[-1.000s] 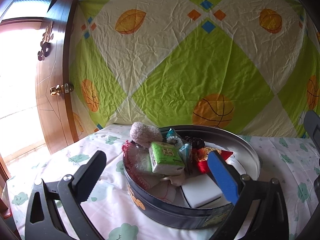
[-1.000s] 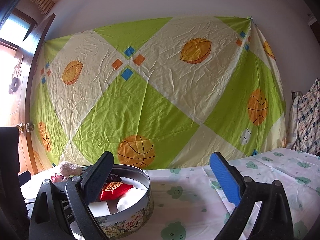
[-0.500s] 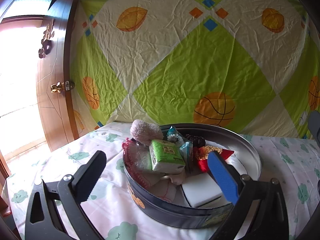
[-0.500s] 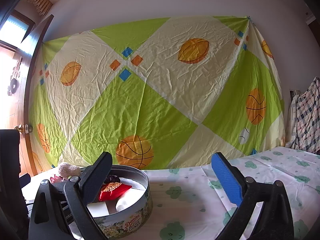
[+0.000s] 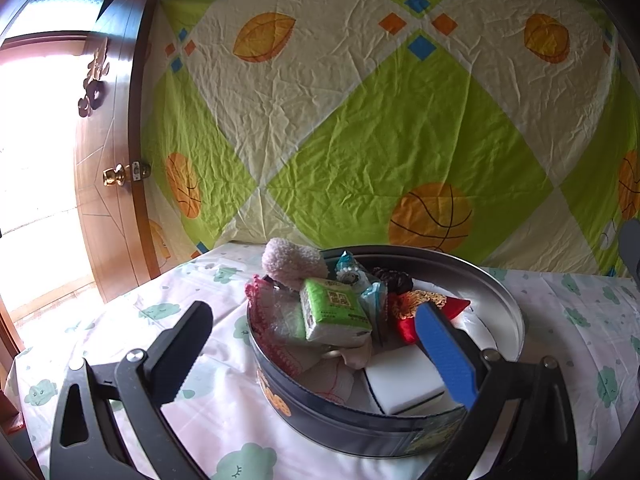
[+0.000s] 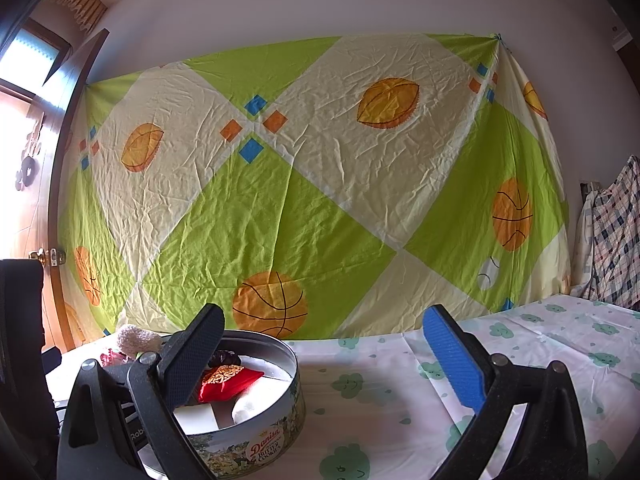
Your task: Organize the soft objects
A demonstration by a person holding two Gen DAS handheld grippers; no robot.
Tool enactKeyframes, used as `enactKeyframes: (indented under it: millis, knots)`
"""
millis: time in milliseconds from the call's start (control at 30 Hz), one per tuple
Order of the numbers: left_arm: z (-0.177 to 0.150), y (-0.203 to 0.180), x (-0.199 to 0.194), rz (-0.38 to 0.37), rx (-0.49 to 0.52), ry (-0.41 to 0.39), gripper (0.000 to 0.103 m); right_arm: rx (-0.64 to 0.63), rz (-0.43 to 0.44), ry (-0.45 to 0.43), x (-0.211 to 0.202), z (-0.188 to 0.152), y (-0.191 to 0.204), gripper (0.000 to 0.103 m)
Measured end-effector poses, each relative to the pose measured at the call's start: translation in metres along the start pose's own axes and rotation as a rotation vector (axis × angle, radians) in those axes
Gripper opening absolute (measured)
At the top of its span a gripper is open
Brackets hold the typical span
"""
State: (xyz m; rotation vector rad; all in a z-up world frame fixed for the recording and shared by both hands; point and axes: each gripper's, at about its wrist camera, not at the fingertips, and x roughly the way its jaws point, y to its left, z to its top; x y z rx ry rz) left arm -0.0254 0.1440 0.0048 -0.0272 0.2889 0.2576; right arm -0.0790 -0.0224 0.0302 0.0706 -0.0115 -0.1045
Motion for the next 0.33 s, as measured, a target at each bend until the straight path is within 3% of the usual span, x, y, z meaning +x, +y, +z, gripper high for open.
enactKeyframes:
  millis: [333]
  knots:
    - [0.0000,0.0000,-0.0009,-0.020,-0.005,-0.003,0.103,0.028,-0.030,0.023,0.0031,0.0003,-0.0084,0.101]
